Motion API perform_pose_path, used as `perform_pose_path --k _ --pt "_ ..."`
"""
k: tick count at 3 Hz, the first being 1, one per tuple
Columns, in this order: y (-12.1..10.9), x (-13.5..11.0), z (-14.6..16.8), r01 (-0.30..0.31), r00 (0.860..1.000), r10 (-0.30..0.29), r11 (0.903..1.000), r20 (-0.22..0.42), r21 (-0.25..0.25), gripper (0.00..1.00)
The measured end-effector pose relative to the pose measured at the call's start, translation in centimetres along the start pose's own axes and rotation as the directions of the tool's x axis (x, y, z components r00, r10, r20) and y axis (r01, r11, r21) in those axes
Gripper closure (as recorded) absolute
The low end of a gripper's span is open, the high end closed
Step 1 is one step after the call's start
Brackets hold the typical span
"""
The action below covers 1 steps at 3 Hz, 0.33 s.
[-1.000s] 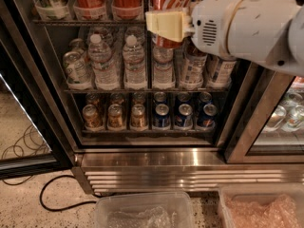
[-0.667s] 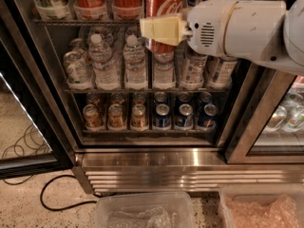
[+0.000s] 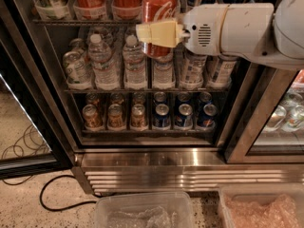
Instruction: Pick coke can from top shelf of fridge
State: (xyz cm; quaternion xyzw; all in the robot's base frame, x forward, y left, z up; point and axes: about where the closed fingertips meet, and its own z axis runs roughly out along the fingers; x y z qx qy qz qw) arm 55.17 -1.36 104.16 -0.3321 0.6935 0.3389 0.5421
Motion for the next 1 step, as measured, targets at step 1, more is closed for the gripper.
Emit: perform_pose_path --k 1 --pt "-0.15 0.26 0.2 -0.008 1.0 0.008 0.9997 -0.005 -0.023 1.0"
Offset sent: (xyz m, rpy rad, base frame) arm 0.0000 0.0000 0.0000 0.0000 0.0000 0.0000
